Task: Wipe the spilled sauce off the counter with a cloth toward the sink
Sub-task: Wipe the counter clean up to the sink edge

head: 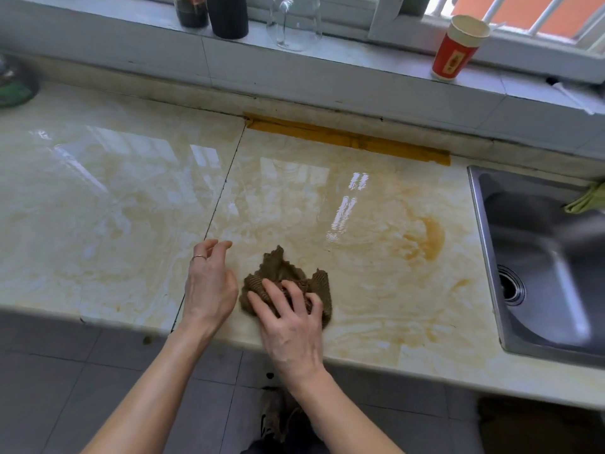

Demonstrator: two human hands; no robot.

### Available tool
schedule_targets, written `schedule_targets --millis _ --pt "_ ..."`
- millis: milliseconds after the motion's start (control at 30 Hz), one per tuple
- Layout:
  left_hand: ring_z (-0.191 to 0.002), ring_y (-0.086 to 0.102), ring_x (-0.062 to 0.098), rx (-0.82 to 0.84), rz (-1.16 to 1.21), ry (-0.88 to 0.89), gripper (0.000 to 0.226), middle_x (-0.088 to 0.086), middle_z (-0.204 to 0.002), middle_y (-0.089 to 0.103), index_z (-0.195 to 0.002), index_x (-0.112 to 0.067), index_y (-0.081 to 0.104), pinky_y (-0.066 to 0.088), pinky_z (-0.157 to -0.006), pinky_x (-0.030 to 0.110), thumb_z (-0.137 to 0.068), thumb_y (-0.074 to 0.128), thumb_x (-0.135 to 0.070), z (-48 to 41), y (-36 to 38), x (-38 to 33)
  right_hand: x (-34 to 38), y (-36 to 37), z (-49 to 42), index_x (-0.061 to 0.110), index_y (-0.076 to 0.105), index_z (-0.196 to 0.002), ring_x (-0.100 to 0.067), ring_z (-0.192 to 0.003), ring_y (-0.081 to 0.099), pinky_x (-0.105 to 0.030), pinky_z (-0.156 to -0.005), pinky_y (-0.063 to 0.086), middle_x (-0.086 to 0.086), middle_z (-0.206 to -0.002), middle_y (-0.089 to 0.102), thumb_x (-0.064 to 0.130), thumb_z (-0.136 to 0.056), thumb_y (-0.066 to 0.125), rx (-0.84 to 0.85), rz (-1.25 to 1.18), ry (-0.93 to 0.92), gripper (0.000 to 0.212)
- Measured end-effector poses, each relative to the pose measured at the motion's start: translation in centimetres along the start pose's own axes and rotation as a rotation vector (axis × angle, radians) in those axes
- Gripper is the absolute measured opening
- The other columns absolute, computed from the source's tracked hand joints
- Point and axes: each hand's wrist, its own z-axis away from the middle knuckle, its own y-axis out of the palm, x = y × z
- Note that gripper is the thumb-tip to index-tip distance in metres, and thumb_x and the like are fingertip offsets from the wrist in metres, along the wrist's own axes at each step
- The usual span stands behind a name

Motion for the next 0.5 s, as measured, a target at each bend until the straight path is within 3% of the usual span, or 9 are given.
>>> schedule_targets --millis 100,200,300,367,500 --pt "-0.12 0.049 0.033 0.0 0.014 0.005 0.05 0.017 -0.137 0.04 -0.129 -0.003 0.053 0.042 -0.093 0.035 -0.081 0.048 0.01 0.0 0.0 -0.4 -4.7 -1.8 1.6 0.04 0.065 -0.118 -0.023 -0.114 0.053 -0.043 -0.087 0.039 0.01 -0.132 0.06 0.028 -0.076 0.071 0.03 0.07 0.104 0.044" --pt "-0.12 0.049 0.032 0.003 0.021 0.01 0.05 0.017 -0.137 0.04 -0.13 -0.004 0.052 0.042 -0.093 0.034 -0.082 0.05 0.009 0.0 -0.1 -0.6 -10.4 -4.6 2.8 0.04 0.066 -0.118 -0.024 -0.11 0.053 -0.043 -0.085 0.037 0.009 -0.13 0.061 0.029 -0.079 0.064 0.027 0.124 0.347 0.04" --pt "-0.118 0.05 0.032 0.007 0.022 0.018 0.048 0.017 -0.136 0.04 -0.13 -0.003 0.052 0.042 -0.094 0.035 -0.083 0.051 0.008 0.2 0.0 -0.5 -13.2 -6.1 2.3 0.032 0.071 -0.113 -0.028 -0.104 0.052 -0.042 -0.079 0.037 0.003 -0.126 0.064 0.011 -0.077 0.077 -0.016 0.074 0.521 0.042" --pt "-0.118 0.05 0.033 0.015 0.025 0.016 0.047 0.017 -0.136 0.04 -0.129 -0.003 0.052 0.042 -0.096 0.036 -0.084 0.049 0.008 0.5 0.1 -0.5 -12.2 -5.9 1.5 0.029 0.072 -0.111 -0.029 -0.102 0.053 -0.04 -0.076 0.037 0.001 -0.124 0.065 0.006 -0.076 0.077 -0.044 0.016 0.49 0.042" --pt "-0.119 0.049 0.032 0.006 0.025 0.023 0.048 0.017 -0.135 0.041 -0.129 -0.003 0.052 0.041 -0.097 0.036 -0.083 0.045 0.011 0.7 0.2 -0.4 -6.3 -4.4 0.7 0.029 0.07 -0.114 -0.025 -0.105 0.052 -0.038 -0.079 0.039 0.001 -0.126 0.062 0.01 -0.077 0.064 -0.05 -0.097 0.234 0.043"
